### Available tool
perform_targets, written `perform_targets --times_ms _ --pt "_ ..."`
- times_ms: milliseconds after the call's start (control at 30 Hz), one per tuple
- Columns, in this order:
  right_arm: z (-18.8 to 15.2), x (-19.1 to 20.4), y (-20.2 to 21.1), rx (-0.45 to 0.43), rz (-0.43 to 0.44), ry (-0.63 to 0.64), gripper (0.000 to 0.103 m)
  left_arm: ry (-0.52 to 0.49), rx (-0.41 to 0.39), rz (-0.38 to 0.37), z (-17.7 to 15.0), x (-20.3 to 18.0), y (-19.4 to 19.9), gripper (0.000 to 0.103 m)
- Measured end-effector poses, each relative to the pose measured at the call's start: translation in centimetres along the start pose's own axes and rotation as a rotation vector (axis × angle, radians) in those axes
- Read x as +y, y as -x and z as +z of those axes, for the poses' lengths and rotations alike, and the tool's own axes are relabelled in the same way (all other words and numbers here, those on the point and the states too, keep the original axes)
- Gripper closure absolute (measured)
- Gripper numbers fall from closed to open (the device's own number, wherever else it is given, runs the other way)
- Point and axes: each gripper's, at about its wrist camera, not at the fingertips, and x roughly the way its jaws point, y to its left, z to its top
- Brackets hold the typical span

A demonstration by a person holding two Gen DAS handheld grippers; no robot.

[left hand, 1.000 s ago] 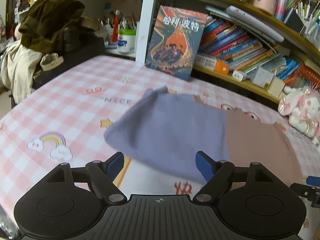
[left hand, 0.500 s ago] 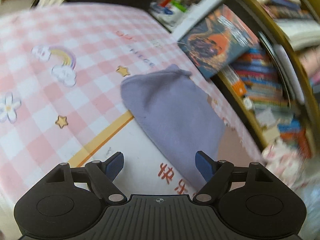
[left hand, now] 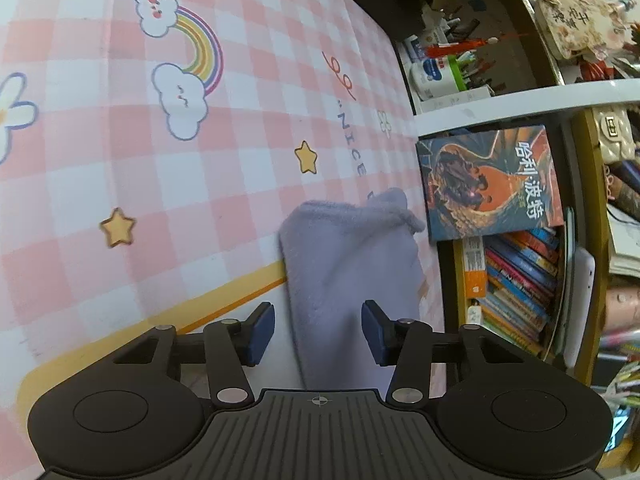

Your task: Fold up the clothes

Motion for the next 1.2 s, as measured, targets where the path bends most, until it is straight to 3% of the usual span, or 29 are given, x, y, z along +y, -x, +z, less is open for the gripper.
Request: perform_targets --times_ms 167,267,300,433,467,500,633,767,967,1033,1200 --pt "0.2 0.0 -0.1 -0.004 -0.032 -0.027 0.012 0.018 0.020 -0.009 0.8 0.1 -1.2 0.073" --pt "0.5 0.1 -0.2 -0.006 -0.049 -0.040 0.012 -0.006 0.023 0.012 0.8 -0.1 -1.8 0.089" --pt "0.6 0.2 -0.2 -0.007 -0.054 -0.045 0.012 -0.048 0.012 0.008 0.7 -0.6 -1.6 0.094" --pt "0.9 0.3 -0.5 -0.007 -0.075 -0.061 0.012 -0.486 -0.060 -0.016 -1.5 -5.2 -0.3 0.093" --pt "0.9 0.4 -0.6 -0.005 -0.077 -0.063 0.012 -0.530 -0.060 -0.014 -1.7 -5.6 -0.3 0.093" --pt "0.9 0.5 -0.8 -0.002 -0.079 -0.065 0.012 -0.527 -0.047 -0.006 -1.6 -5.6 -0.5 0.092" --pt "1.1 0.9 -1.2 0.004 -0.085 -0.072 0.012 -0.304 0.043 0.012 1.0 -2.7 -2.1 0.082" --pt "1.2 1.2 -1.5 0.007 -0.092 -0.079 0.012 -0.200 0.074 -0.055 1.9 -1.2 -3.2 0.076" --pt "1.4 1.7 -1.7 0.005 -0.113 -0.095 0.012 -0.155 0.066 -0.076 2.0 -0.9 -3.8 0.082" --pt "1.4 1.8 -1.8 0.007 -0.120 -0.102 0.013 -0.162 0.056 -0.054 2.1 -1.1 -3.8 0.090" --pt "1.4 2.3 -1.6 0.002 -0.147 -0.105 0.013 -0.205 0.047 -0.050 2.9 -1.4 -3.9 0.093"
